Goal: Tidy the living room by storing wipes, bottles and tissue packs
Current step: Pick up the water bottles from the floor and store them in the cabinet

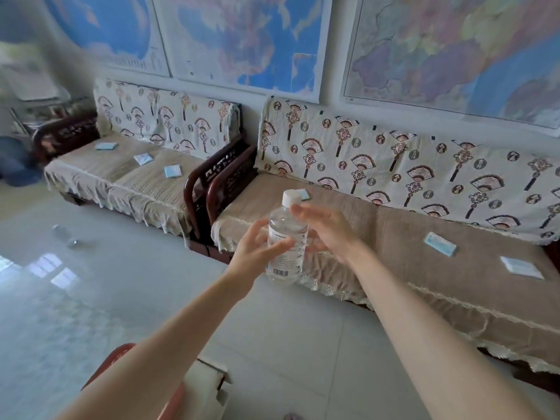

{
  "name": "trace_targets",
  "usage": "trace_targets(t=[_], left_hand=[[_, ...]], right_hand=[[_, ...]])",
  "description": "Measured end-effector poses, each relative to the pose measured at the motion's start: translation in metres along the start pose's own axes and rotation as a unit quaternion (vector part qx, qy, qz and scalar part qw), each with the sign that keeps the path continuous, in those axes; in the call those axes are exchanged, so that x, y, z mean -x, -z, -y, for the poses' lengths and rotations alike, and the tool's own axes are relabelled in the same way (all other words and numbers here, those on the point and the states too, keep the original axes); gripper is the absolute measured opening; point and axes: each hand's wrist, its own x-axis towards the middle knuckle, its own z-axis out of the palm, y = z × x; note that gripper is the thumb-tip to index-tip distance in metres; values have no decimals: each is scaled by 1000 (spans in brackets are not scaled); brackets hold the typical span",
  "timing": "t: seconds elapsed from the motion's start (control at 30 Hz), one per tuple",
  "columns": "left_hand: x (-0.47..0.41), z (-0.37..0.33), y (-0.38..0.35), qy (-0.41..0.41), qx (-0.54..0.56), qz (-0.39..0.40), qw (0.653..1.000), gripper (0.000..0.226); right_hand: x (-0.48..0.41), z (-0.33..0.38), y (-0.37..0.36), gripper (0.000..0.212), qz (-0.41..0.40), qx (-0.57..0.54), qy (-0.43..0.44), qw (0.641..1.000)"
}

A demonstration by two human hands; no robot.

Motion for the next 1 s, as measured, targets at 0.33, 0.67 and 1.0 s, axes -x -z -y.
trace_targets(t=[0.33, 0.67, 1.0], left_hand=[[-152, -28, 91, -7, 7, -142, 990, 61], [-268, -49, 238, -1, 37, -276, 960, 66], [-314, -77, 392, -9, 59, -428, 902, 54]], right_hand=[[-224, 26, -30, 48, 132, -18, -23, 991], [-430, 47, -139, 66, 259, 9, -8, 966], [-576, 90, -289, 69, 415, 59, 28, 908]])
